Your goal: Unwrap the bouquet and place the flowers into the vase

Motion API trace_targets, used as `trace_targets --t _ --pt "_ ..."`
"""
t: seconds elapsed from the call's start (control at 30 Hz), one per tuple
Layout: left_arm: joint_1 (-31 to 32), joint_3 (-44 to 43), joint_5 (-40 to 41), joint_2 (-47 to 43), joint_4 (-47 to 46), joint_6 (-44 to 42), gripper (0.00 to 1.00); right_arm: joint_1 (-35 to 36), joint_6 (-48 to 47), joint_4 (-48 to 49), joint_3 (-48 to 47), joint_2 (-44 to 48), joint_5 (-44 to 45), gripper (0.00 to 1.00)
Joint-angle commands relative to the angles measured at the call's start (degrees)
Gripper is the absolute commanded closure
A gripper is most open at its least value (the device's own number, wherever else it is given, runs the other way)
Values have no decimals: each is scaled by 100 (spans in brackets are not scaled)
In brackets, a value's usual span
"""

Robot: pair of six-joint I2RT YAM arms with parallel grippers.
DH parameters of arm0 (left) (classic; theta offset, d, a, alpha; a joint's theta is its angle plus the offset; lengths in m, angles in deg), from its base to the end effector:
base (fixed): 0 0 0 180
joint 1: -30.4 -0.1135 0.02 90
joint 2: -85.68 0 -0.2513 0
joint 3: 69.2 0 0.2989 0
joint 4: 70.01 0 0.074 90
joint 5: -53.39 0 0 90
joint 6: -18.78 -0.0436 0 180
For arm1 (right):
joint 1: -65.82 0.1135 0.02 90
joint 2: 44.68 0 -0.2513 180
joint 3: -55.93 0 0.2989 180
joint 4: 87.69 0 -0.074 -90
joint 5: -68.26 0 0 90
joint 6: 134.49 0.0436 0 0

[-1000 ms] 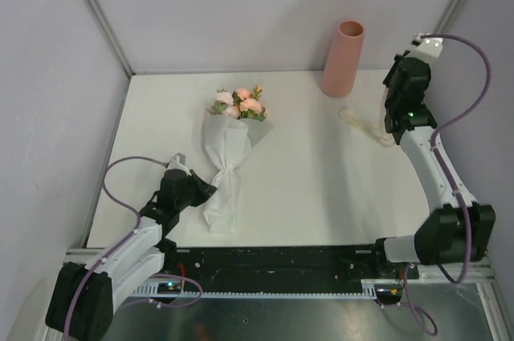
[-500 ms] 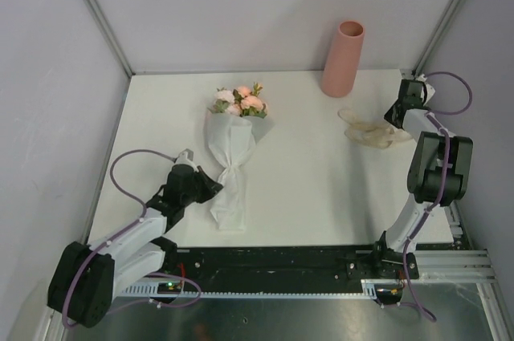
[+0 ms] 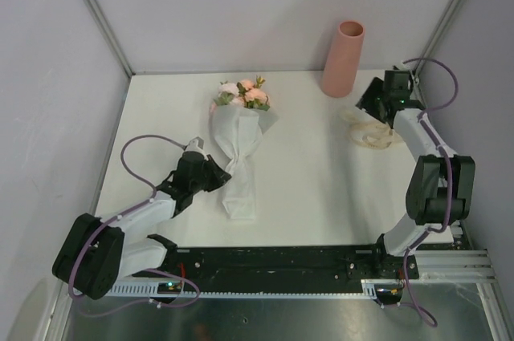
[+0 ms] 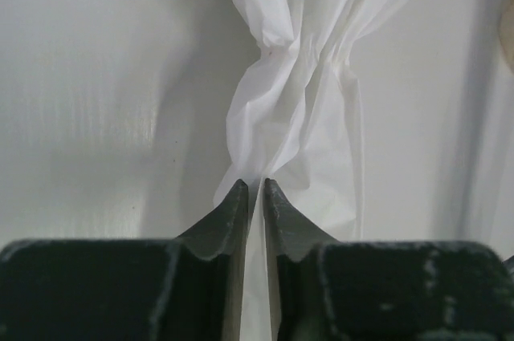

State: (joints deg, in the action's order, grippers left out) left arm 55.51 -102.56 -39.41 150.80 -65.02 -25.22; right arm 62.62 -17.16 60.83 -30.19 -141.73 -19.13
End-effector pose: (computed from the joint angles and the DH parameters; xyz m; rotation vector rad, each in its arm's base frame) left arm 0.2369 -0.1134 0.1138 -0.3914 2.2797 -0.7202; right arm 0.4303 -0.0260 0.2269 0.6320 2.2276 0.1618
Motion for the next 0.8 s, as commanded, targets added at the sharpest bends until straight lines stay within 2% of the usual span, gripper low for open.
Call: trace_targets --t 0.0,0.1,0.17,0.27,0.4,0.53,0.77 --pt "42 -281 146 81 -250 -100 72 784 -119 539 280 486 -953 37" --pt "39 -524 227 7 64 -281 53 1313 -227 1222 527 480 -1661 37" --pt "39 -802 423 -75 444 -488 46 1625 -250 1697 691 383 -2048 37" --pt "39 -1305 566 -191 957 -871 41 2026 -218 2382 804 52 -2454 37" --pt "44 -2071 478 -53 1146 -1242 38 2380 114 3130 898 -478 -2909 38" --pt "31 -2946 255 684 1221 -1487 40 2593 423 3777 1052 -797 -3215 39" --pt "30 -4105 30 2071 1230 -1755 42 2786 404 3888 1111 -967 -3237 39"
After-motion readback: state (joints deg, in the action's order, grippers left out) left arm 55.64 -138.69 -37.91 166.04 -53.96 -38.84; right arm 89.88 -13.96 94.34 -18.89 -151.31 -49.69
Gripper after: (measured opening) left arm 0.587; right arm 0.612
